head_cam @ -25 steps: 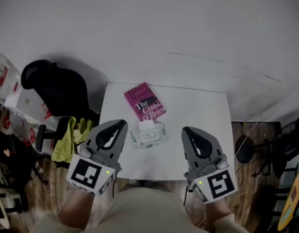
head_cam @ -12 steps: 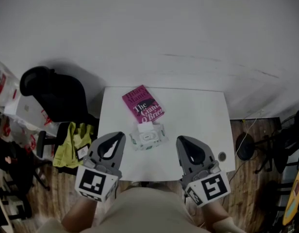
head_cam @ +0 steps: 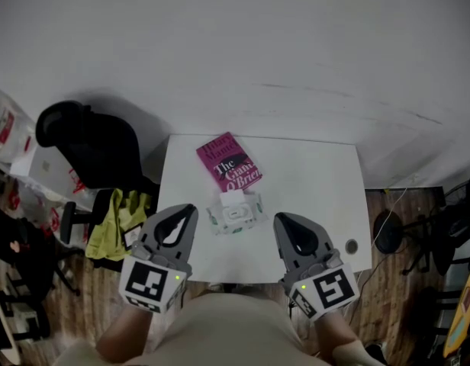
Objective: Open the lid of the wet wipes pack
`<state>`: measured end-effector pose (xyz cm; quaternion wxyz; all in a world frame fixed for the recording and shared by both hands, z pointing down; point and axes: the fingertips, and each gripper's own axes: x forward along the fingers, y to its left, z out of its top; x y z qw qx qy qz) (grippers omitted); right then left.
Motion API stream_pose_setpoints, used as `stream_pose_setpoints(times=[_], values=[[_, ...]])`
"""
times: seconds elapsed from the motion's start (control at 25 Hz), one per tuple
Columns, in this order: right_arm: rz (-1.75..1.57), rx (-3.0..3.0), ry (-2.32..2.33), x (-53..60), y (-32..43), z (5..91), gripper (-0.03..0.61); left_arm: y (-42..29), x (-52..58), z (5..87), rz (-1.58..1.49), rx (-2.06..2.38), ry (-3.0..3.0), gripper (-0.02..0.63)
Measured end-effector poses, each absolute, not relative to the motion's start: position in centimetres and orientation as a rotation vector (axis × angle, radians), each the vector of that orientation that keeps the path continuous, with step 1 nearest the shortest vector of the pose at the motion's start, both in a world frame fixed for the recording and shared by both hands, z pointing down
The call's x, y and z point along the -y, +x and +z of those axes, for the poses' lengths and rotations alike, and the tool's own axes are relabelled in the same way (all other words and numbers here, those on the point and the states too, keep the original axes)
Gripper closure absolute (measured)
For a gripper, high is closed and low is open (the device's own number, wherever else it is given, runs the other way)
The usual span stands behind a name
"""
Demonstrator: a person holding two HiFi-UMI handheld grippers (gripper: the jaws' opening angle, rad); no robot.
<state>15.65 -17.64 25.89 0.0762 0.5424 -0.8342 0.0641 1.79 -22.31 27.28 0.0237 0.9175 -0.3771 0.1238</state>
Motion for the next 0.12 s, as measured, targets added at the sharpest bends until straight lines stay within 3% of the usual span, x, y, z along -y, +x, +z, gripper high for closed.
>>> stream_pose_setpoints(times=[0.12], values=[[0.197, 2.496, 1.615, 17.73, 15.35, 26.19, 0.555, 1.81, 21.99, 27.5, 0.384, 1.167, 2.832, 0.584]])
